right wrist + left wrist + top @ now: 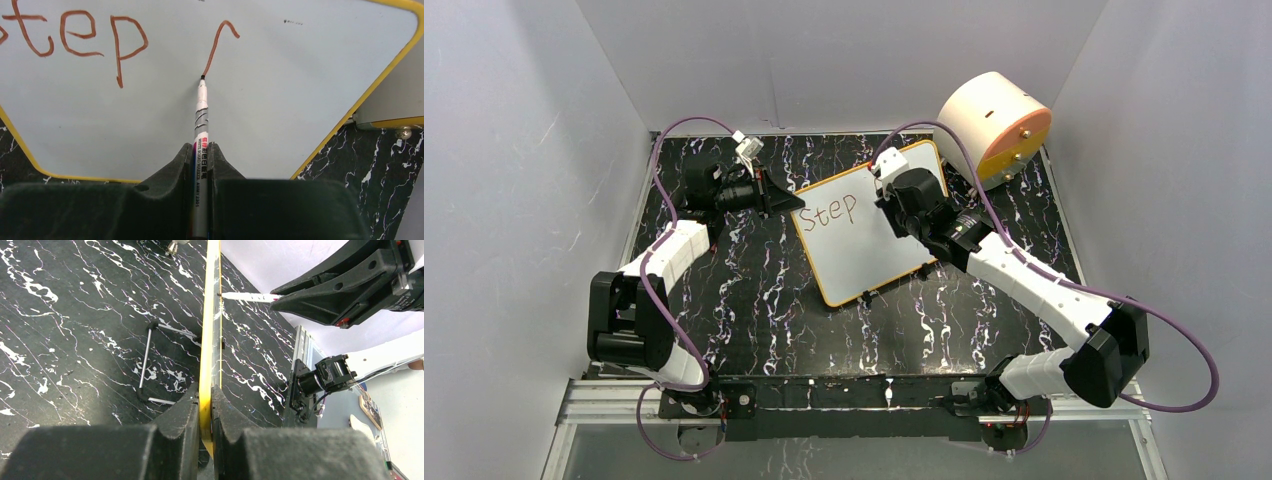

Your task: Write a sentence on the whiteboard

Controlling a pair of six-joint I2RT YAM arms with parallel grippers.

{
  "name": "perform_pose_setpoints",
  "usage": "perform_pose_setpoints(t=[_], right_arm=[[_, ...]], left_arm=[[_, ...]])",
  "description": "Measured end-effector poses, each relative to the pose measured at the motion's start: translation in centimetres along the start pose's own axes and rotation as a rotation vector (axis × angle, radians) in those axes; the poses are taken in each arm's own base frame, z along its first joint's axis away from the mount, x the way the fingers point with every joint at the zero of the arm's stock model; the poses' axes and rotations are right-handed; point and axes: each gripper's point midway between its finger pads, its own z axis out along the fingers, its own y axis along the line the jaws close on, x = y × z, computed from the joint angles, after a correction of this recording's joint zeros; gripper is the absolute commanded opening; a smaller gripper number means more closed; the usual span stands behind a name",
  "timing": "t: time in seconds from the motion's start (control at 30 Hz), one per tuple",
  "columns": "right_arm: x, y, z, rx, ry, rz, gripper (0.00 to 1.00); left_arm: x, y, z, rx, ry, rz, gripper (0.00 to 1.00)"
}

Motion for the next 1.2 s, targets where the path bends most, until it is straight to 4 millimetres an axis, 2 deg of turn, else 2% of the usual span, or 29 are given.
perform_pose_setpoints(t=[0.3, 0.47, 0.63, 0.9, 1.2], right_arm=[[1.7, 0.8, -0.4, -0.048, 0.069, -0.011, 0.0], [2.0, 1.4, -0.5, -0.081, 0.08, -0.011, 0.0], [1.1, 1.4, -0.8, -0.081, 0.036, 0.015, 0.0], [-1.7, -0.2, -1.8, -0.006, -0.085, 0.058, 0.0], [-1.6, -0.1, -0.9, -0.001, -0.088, 0.061, 0.0]], left_arm=[[0.0, 0.0, 0.0, 0.001, 0.0, 0.0, 0.0], [0.0, -0.1, 0.0, 0.004, 0.001, 0.0, 0.0], [0.0, -0.1, 0.0, 0.005, 0.001, 0.001, 0.0], [0.0, -0.1, 0.0, 0.005, 0.002, 0.0, 0.0], [0.0, -0.1, 0.0, 0.007, 0.002, 0.001, 0.0]])
